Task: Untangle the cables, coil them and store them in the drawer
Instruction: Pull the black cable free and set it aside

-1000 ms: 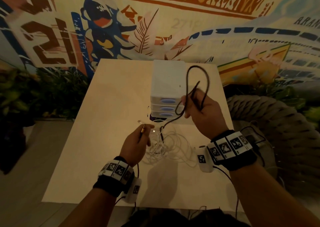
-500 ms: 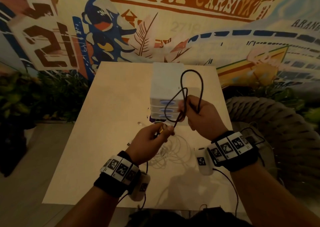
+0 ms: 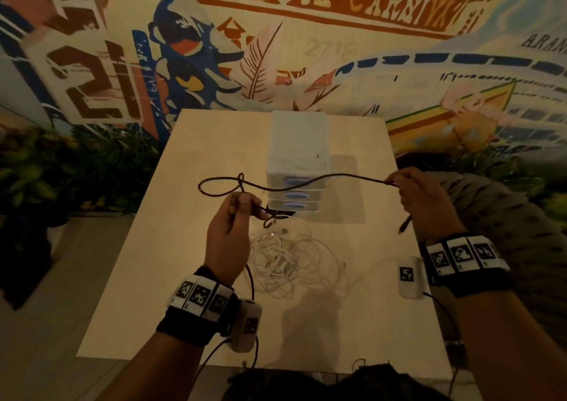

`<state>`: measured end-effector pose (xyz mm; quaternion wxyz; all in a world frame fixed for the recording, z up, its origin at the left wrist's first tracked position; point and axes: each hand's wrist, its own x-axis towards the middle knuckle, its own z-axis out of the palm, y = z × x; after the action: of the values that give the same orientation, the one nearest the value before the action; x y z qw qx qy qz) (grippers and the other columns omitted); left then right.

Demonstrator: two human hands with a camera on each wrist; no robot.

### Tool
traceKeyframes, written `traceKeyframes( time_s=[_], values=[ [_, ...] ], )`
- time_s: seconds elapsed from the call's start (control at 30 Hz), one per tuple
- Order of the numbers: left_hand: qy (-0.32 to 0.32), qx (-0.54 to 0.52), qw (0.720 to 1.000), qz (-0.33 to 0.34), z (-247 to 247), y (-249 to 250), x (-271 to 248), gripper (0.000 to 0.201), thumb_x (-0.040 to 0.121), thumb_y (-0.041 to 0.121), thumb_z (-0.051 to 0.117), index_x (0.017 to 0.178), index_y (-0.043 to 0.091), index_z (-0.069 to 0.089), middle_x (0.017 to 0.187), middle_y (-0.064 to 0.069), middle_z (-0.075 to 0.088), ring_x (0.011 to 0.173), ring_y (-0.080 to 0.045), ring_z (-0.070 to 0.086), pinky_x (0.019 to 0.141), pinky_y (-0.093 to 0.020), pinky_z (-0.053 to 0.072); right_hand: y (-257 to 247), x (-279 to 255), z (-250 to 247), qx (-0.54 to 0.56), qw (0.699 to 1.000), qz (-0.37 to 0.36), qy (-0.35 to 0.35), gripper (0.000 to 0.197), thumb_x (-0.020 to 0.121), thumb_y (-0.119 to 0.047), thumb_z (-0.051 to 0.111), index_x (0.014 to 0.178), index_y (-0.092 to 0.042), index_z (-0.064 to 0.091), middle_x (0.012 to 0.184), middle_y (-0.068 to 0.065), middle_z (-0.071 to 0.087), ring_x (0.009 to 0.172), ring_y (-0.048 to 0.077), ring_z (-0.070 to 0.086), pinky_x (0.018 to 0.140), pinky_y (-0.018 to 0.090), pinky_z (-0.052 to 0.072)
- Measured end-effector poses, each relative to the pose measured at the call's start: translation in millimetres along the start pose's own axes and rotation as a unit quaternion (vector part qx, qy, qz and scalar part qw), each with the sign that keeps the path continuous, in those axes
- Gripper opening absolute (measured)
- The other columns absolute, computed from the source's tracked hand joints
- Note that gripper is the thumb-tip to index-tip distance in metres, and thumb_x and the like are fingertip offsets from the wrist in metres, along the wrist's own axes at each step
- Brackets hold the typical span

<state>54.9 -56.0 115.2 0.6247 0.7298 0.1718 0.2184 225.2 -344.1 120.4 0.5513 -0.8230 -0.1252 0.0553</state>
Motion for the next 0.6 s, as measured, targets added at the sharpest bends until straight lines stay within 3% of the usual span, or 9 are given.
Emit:
traceKeyframes(
  time_s=[0.1, 0.23, 0.33, 0.4, 0.47, 0.53, 0.6],
  values=[
    [-0.032, -0.034, 0.999, 0.020, -3.0, 9.5, -5.5, 0.035, 0.109, 0.014, 0.039, 0.086, -0.005, 0.059, 0.063, -0.003, 0.054, 0.047, -0.002, 0.044, 0.052, -0.012, 0.036, 6.8, -5.9, -7.6, 0.061, 0.998, -0.011, 0.011, 0.029, 0.103, -0.013, 0.042, 0.089, -0.021, 0.067, 0.055, -0.015, 0.046, 0.051, 0.003, 0.037, 0.049, 0.013, 0.032],
    [-0.075, -0.024, 0.994, 0.078, -2.9, 19.0, -14.1, 0.038, 0.108, 0.015, 0.043, 0.076, 0.001, 0.059, 0.055, 0.000, 0.050, 0.047, -0.007, 0.043, 0.052, -0.014, 0.036, 14.5, -9.9, -12.0, 0.028, 0.999, -0.017, -0.030, 0.034, 0.101, -0.004, 0.037, 0.097, -0.011, 0.070, 0.055, -0.008, 0.038, 0.051, 0.006, 0.032, 0.051, 0.017, 0.030],
    [-0.109, -0.021, 0.990, 0.086, -2.2, 23.0, -17.2, 0.045, 0.103, 0.032, 0.048, 0.066, 0.005, 0.055, 0.049, 0.004, 0.042, 0.043, -0.010, 0.037, 0.049, -0.020, 0.032, 28.1, -9.3, -9.9, -0.095, 0.993, -0.010, -0.073, 0.037, 0.099, -0.002, 0.042, 0.101, -0.022, 0.073, 0.073, -0.008, 0.056, 0.067, 0.009, 0.051, 0.067, 0.022, 0.042],
    [-0.124, -0.017, 0.989, 0.085, -4.3, 23.3, -19.7, 0.047, 0.099, 0.036, 0.049, 0.061, 0.009, 0.053, 0.047, 0.005, 0.039, 0.042, -0.011, 0.035, 0.047, -0.021, 0.030, 39.5, -12.1, -5.9, -0.187, 0.978, -0.014, -0.089, 0.027, 0.099, -0.011, 0.052, 0.106, -0.026, 0.073, 0.090, -0.003, 0.066, 0.083, 0.013, 0.062, 0.081, 0.028, 0.048],
    [-0.155, -0.019, 0.985, 0.074, -9.1, 22.2, -21.2, 0.049, 0.098, 0.037, 0.050, 0.058, 0.010, 0.055, 0.047, 0.002, 0.040, 0.040, -0.015, 0.036, 0.045, -0.023, 0.030, 52.7, -14.9, -3.2, -0.243, 0.968, -0.029, -0.062, 0.018, 0.097, -0.021, 0.061, 0.106, -0.025, 0.075, 0.097, -0.001, 0.069, 0.092, 0.015, 0.063, 0.086, 0.029, 0.048],
    [-0.221, -0.035, 0.974, 0.043, -15.9, 22.3, -22.5, 0.047, 0.097, 0.037, 0.052, 0.059, 0.009, 0.060, 0.047, -0.003, 0.045, 0.040, -0.016, 0.039, 0.046, -0.024, 0.033, 63.6, -16.1, -5.4, -0.313, 0.949, -0.030, 0.005, 0.014, 0.095, -0.031, 0.064, 0.099, -0.025, 0.077, 0.086, 0.003, 0.067, 0.084, 0.020, 0.059, 0.077, 0.033, 0.047],
    [-0.309, -0.019, 0.951, 0.020, -21.7, 24.7, -24.6, 0.043, 0.098, 0.036, 0.053, 0.063, 0.017, 0.068, 0.050, -0.001, 0.055, 0.042, -0.019, 0.046, 0.050, -0.027, 0.040, 62.8, -15.9, -13.9, -0.306, 0.950, 0.051, 0.041, 0.016, 0.098, -0.035, 0.058, 0.090, -0.030, 0.072, 0.079, 0.005, 0.066, 0.074, 0.024, 0.058, 0.068, 0.033, 0.045]
  ],
)
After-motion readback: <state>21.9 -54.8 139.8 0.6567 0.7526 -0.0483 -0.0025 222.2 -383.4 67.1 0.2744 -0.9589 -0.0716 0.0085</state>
